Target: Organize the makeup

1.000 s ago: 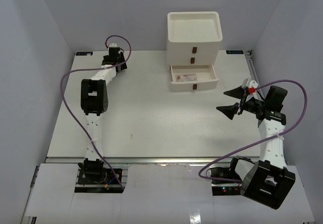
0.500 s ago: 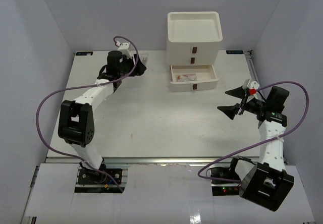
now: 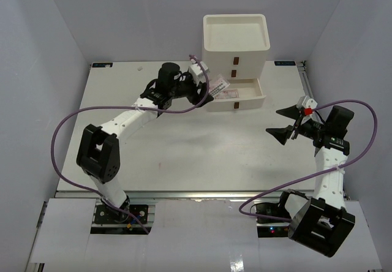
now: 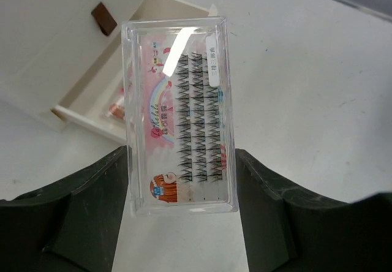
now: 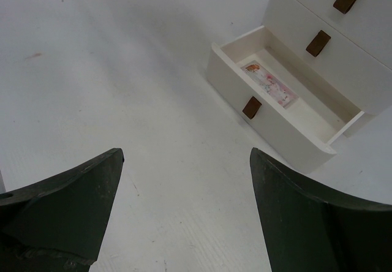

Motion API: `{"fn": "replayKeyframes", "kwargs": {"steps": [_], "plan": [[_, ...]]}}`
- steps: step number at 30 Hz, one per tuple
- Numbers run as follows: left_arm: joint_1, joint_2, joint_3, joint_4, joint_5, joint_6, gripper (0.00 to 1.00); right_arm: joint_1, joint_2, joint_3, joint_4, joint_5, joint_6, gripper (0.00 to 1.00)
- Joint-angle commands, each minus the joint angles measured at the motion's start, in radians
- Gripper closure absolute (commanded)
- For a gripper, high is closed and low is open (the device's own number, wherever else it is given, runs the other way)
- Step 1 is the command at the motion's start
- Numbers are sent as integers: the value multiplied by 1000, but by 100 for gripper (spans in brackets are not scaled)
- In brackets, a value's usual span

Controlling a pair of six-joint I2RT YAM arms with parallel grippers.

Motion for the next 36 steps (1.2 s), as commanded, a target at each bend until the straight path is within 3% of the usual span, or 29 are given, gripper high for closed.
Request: {"fn": "replayKeyframes", "kwargs": {"steps": [1,9,13,15,20,22,29,36], "plan": [[-55,136,167,-39,-24,253,96,-17,-10,-7,42,-8,1,10],[-106,391,440,-79,-98,435,91,-32,-4,-13,58,-3,15,10],[-121,476,522,-74,-164,481,83,-39,-4,-13,61,-11,19,10],[-125,524,552,-68,-194,488,69,-44,-5,-15,62,-16,19,10],[-131,575,609,-60,-265,474,13,-54,-4,-18,63,-26,22,10],[-134,575,611,-56,-288,470,7,-55,-5,-20,64,-26,22,10],[-141,546,594,-62,-340,455,2,-55,-21,-35,69,-22,9,10],[-139,346,449,-67,-245,232,2,-54,-47,-73,21,-79,-142,10]]}}
